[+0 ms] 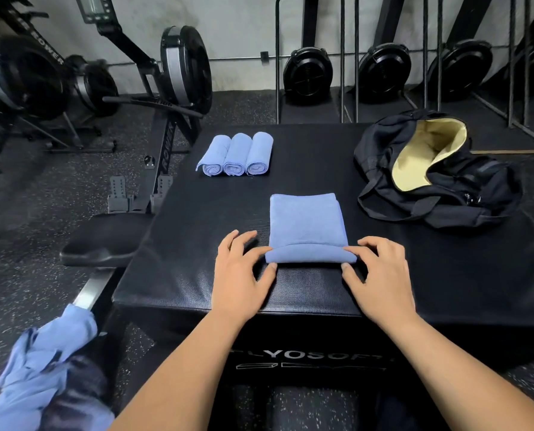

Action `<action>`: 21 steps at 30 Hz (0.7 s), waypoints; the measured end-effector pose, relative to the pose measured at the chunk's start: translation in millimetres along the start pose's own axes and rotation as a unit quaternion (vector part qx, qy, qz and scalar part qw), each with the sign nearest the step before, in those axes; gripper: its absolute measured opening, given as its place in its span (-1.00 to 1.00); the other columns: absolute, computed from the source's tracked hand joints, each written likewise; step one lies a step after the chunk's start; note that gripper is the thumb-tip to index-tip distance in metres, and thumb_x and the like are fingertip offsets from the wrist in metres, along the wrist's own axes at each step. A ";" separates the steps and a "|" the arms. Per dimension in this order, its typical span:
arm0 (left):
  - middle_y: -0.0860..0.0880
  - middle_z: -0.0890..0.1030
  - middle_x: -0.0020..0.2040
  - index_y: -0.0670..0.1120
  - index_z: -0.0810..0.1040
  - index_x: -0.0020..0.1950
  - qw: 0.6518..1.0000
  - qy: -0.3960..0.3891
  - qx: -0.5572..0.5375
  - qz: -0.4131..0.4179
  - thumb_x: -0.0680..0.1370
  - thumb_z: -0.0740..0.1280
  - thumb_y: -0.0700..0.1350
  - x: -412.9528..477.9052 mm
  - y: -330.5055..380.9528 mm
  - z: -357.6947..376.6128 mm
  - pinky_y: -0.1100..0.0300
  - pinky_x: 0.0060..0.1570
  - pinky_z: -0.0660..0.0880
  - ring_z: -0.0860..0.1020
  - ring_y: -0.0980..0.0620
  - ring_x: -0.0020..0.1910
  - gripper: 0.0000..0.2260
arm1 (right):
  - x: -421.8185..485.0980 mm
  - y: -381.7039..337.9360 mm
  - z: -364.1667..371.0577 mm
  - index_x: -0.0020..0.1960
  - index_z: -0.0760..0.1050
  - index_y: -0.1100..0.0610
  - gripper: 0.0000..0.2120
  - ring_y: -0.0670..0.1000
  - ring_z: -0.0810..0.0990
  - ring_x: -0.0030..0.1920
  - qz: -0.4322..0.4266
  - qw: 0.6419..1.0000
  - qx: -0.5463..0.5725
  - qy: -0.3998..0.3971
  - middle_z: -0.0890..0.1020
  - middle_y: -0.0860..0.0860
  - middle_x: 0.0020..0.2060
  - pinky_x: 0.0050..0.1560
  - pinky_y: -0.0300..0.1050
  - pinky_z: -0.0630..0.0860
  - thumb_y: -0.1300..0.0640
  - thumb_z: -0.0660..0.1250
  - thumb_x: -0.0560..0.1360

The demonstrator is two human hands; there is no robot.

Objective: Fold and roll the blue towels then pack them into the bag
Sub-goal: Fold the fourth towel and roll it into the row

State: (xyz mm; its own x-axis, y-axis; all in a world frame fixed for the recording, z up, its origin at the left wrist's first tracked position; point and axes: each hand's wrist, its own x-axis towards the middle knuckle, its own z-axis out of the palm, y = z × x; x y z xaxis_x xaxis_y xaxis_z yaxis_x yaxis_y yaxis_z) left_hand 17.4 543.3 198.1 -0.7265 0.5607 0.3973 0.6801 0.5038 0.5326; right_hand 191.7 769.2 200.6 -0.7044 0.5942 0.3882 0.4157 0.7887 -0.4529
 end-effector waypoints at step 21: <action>0.05 0.41 0.40 0.16 0.60 0.20 0.999 0.033 -0.034 0.002 0.62 0.43 0.01 -3.5 7.3 -4.4 0.05 0.41 0.34 0.30 0.01 0.44 -0.83 | 0.3 -5.8 -9.7 0.11 0.60 -0.18 -0.81 -0.04 0.38 0.21 0.032 0.994 0.099 0.022 0.43 -0.18 0.16 0.09 -0.04 0.47 -0.03 0.51 0.53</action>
State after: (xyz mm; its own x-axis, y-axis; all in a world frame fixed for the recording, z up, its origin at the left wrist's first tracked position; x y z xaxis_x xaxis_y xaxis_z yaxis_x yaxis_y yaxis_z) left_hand 24.4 542.1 203.9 -0.7301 0.5169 0.4469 0.6764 0.4545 0.5795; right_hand 194.7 766.4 211.1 -0.6534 0.6512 0.3860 0.3339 0.7056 -0.6250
